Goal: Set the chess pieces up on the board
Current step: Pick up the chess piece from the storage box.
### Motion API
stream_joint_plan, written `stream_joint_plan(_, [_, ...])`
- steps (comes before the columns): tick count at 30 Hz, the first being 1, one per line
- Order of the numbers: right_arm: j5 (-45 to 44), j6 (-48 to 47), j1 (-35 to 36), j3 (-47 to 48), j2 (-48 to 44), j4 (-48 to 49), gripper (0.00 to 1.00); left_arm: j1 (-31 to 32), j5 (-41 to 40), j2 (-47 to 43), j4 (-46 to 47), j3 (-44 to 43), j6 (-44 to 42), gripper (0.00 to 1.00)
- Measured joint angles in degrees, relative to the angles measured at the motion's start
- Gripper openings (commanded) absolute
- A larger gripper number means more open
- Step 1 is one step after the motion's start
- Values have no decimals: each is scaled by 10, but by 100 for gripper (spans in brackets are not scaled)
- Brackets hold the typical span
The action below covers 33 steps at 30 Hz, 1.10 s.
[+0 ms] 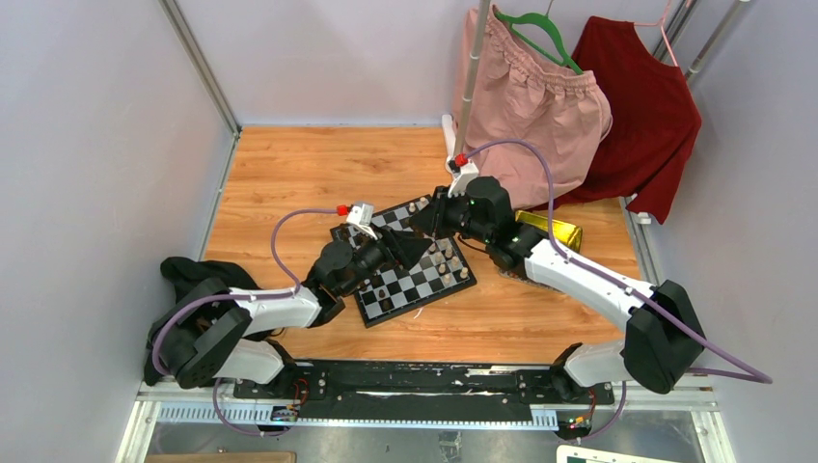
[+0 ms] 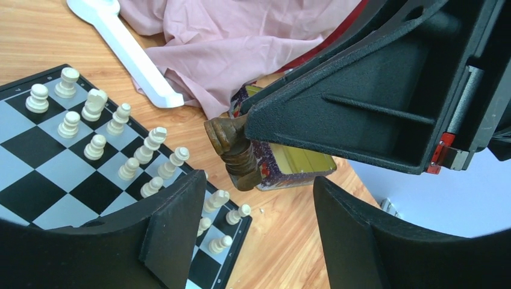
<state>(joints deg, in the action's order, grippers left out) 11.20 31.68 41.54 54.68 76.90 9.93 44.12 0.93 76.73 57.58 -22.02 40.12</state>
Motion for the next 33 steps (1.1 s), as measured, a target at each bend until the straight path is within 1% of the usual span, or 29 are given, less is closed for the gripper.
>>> stream_joint_plan(11, [2,3,0,-2,5,9,0,0,1,24,48,8,15,56])
stream_joint_plan(20, [3,4,0,-3,8,12,0,0,3,47,81,13,23,48])
stream_joint_plan(27, [4,6,0,-4,10,15,0,0,1,48,101,19,23,37])
stream_joint_plan(33, [4,7,0,-9,10,21,0,0,0,48,107,23,23,31])
